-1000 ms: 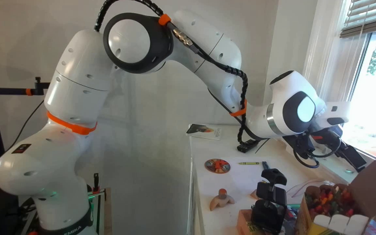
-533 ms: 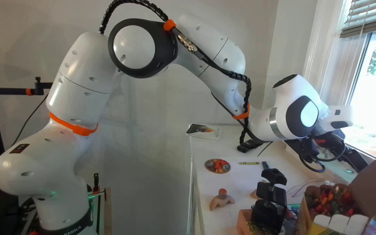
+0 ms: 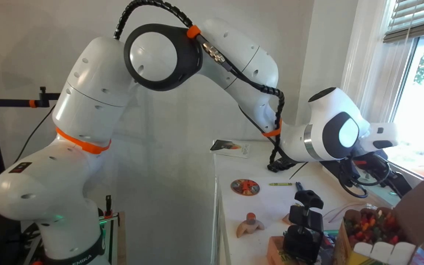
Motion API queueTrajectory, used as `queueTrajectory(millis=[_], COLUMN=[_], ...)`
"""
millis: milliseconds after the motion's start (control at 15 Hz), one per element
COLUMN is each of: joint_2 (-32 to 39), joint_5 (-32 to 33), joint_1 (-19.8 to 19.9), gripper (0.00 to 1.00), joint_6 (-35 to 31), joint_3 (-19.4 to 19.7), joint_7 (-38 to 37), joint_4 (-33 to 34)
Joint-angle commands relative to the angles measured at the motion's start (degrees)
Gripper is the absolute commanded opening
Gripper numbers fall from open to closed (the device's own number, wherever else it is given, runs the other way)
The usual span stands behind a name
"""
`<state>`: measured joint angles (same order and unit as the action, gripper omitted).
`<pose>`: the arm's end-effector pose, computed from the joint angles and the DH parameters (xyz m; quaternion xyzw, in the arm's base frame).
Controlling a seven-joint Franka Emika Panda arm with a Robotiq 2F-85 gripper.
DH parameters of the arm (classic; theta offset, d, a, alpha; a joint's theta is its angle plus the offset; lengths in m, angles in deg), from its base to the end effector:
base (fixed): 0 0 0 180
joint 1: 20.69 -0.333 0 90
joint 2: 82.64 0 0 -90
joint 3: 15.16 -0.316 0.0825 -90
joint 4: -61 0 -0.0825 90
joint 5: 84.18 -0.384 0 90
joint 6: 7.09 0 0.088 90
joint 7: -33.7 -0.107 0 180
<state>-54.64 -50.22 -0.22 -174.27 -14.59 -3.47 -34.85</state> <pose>0.6826 -0.2242 0.4015 0.8939 -0.2206 0.3726 0.1161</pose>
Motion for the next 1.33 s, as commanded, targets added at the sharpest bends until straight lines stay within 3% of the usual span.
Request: queueTrajectory(millis=[0,267,667,933,1000,1067,1267], joint_2=[0.9,1.3,2.3,2.6,2.6,2.7,2.9], joint_5=[-1.5,-1.5,-1.7,-1.8,-1.8,-1.7,-1.7], joint_1=[1.5,2.0,3.3,4.0,4.1,4.2,4.6], gripper=[0.73,0.65,0.63,0.44,0.27,0.16,0.06], joint_6=[1.0,0.8,0.3,0.6,0.6,0.6,0.7], joint_3=[-2.0,-2.5,-3.2,-3.9,-4.1,-4.2,-4.7], joint_7=[2.7,2.8,3.2,3.1,3.2,3.2,3.3], joint_4=[1.2,1.6,2.7,3.1,3.2,3.3,3.6])
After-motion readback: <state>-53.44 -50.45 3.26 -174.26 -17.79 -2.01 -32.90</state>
